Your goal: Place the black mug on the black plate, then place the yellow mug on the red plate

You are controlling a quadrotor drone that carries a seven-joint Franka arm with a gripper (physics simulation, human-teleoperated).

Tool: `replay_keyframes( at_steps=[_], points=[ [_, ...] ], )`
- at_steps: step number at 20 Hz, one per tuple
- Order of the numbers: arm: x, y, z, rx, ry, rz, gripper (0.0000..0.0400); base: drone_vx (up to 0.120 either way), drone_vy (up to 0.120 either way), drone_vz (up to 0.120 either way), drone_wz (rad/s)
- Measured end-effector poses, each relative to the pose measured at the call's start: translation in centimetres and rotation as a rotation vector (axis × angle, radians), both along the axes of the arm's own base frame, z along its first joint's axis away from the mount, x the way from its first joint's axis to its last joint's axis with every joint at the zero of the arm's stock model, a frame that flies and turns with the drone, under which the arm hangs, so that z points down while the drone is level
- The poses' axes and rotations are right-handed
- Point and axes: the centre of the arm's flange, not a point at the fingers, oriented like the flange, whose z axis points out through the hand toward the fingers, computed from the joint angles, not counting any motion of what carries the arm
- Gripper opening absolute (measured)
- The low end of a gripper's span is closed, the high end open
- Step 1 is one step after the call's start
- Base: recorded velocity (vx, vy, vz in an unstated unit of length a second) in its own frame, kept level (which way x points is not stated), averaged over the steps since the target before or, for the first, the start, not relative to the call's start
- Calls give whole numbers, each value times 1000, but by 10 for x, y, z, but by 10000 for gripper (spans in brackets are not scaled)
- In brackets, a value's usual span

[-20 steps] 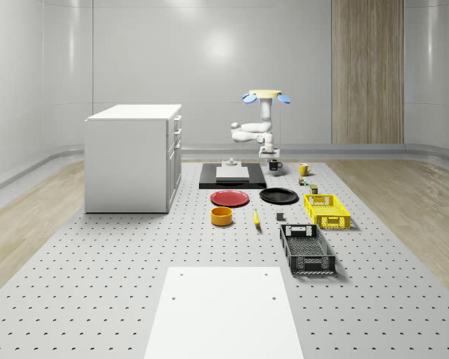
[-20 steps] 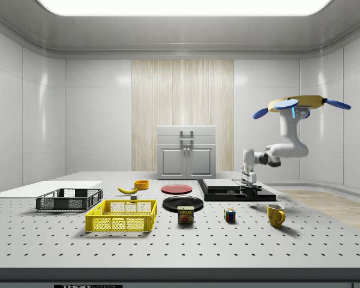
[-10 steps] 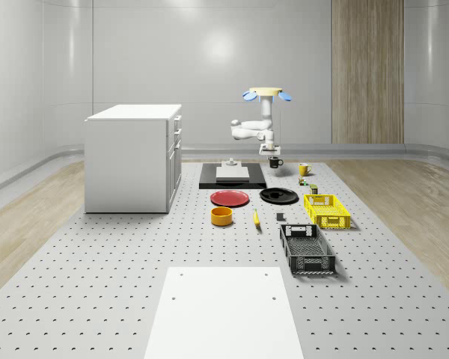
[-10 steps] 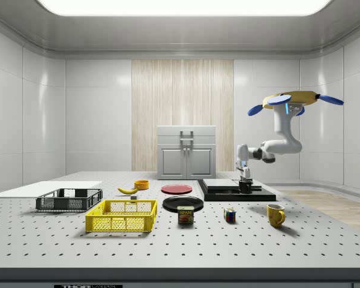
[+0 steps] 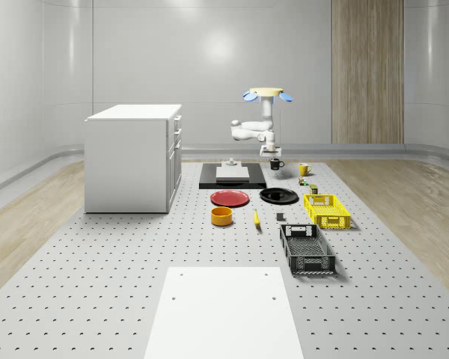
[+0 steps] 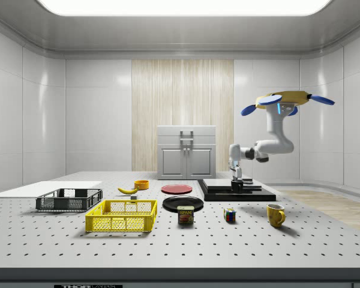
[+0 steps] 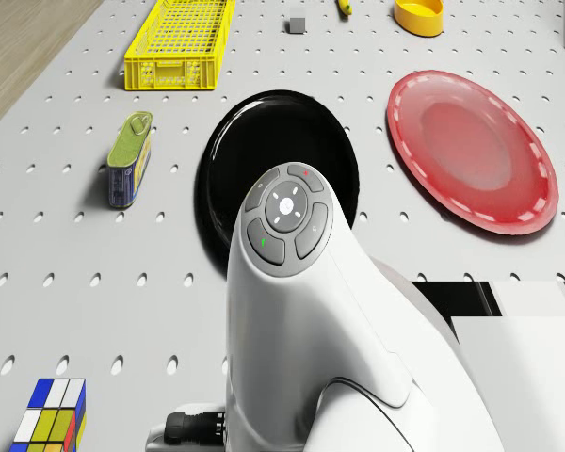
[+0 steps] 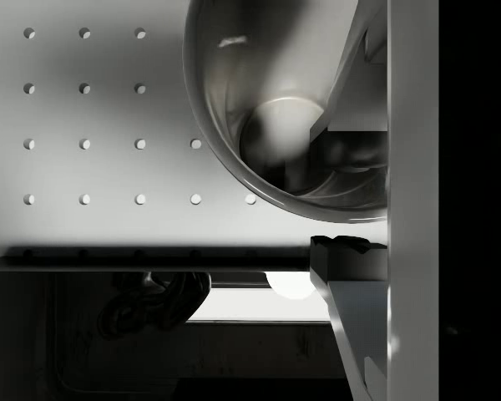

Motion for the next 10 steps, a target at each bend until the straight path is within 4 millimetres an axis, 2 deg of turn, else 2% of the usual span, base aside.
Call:
replay_keyframes(
  at_steps=[10],
  points=[
    [0, 0, 0, 0, 0, 0, 110, 120, 0, 0, 0]
  ],
)
